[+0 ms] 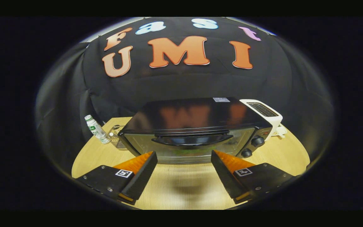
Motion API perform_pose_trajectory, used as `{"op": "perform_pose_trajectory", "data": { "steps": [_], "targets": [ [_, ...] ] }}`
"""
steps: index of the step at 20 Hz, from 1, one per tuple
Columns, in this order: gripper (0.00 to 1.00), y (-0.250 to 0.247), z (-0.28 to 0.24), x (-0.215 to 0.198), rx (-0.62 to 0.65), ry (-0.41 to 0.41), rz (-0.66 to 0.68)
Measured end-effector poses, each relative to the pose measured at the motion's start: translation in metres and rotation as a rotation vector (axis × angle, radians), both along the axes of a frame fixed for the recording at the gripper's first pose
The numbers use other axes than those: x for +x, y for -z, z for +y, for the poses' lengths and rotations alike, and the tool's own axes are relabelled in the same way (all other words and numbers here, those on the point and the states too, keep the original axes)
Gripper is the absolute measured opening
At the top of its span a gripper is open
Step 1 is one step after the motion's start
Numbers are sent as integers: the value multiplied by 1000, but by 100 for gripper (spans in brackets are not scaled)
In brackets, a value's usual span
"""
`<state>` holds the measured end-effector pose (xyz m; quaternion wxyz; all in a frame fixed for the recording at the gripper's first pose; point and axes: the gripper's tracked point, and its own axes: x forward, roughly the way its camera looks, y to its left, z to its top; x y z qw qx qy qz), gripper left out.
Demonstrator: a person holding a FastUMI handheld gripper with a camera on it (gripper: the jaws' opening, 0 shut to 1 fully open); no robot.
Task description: Open the toaster oven, put the food inside, and close the toaster oven door.
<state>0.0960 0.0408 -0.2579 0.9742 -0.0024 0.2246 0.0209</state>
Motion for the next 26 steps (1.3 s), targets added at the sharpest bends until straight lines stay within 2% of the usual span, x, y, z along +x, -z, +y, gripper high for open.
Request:
{"op": "perform_pose_trajectory", "data": {
  "steps": [14, 18, 26],
  "targets": [
    [100, -166, -13, -65, -55, 18, -246],
    [100, -189, -12, -77, -46, 21, -295],
    [100, -198, -22, -86, -35, 62, -312]
  ]
}}
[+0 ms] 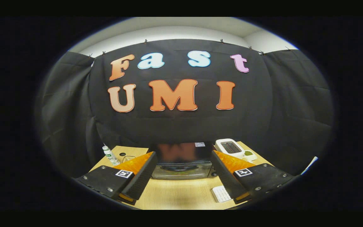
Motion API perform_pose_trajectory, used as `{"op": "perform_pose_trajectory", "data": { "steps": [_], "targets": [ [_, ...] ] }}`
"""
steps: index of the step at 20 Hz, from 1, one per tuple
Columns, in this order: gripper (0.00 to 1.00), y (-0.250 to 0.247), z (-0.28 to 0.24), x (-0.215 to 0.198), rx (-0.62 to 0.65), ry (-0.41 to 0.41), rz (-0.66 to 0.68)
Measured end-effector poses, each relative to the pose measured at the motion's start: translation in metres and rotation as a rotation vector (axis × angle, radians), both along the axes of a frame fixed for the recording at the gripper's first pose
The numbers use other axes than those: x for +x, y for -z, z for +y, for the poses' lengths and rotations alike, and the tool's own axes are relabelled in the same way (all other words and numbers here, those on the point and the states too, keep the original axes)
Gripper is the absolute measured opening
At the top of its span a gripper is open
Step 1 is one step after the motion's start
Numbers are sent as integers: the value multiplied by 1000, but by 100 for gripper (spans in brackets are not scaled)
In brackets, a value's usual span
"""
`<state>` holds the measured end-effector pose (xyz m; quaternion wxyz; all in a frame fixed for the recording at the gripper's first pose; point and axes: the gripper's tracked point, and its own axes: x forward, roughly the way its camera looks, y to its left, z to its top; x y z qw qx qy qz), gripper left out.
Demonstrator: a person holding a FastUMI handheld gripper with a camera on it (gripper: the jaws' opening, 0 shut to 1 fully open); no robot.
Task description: Open the toaster oven, put the food inside, and close the toaster oven door.
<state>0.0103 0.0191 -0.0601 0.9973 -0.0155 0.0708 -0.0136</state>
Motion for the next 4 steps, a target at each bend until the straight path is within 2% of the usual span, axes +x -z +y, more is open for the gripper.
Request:
{"op": "perform_pose_trajectory", "data": {
  "steps": [4],
  "targets": [
    [100, 3, -2, -3, 8, 5, 7]
  ]
}}
